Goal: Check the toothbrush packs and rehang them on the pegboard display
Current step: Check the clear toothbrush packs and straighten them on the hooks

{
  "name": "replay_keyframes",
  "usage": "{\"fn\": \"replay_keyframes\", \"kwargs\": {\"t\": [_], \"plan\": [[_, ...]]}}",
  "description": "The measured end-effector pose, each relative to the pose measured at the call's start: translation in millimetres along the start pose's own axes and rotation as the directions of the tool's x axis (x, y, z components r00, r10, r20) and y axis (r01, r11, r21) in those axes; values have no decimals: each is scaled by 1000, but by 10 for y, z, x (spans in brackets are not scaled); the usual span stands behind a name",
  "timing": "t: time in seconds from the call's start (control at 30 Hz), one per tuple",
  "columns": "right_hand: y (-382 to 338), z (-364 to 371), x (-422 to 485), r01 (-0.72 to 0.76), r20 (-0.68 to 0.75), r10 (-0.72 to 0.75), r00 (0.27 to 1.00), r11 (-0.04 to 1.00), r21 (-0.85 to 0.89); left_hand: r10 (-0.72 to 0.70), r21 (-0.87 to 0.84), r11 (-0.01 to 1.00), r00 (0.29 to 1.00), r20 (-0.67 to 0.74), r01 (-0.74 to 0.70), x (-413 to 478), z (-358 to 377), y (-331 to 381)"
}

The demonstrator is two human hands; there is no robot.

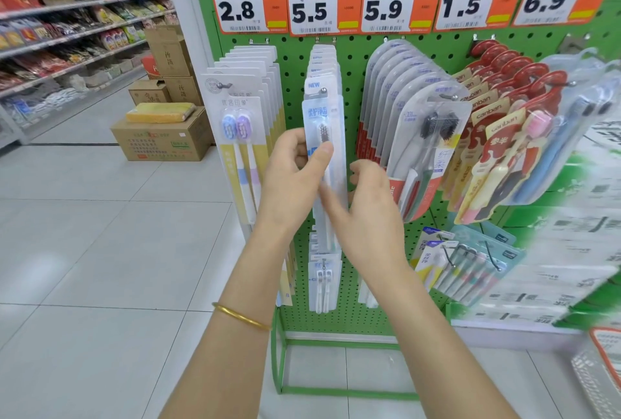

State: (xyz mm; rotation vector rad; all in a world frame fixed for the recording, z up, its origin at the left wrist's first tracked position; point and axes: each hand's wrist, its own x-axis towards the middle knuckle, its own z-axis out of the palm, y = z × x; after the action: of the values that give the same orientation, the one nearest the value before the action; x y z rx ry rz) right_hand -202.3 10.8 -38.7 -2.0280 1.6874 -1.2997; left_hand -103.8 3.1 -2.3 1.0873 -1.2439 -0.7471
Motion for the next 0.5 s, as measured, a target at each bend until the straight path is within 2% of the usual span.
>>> {"fn": "replay_keyframes", "kwargs": {"t": [0.13, 0.27, 0.4, 0.5], "plan": [[-123, -232, 254, 136, -171, -127, 977, 990, 43, -10, 60, 998, 1000, -27, 12, 57, -35, -45], [-346, -411, 678, 240, -247, -231, 941, 971, 9, -18, 116, 993, 999, -36, 22, 91, -39, -24], [-461, -481, 1023, 242, -147, -246, 958, 969, -47, 0, 204, 979, 999, -38, 8, 100, -25, -11], [-515, -483, 1136, 244, -47, -245, 968, 970, -19, 10, 235, 972, 1000, -26, -4, 101, 2, -4]]}}
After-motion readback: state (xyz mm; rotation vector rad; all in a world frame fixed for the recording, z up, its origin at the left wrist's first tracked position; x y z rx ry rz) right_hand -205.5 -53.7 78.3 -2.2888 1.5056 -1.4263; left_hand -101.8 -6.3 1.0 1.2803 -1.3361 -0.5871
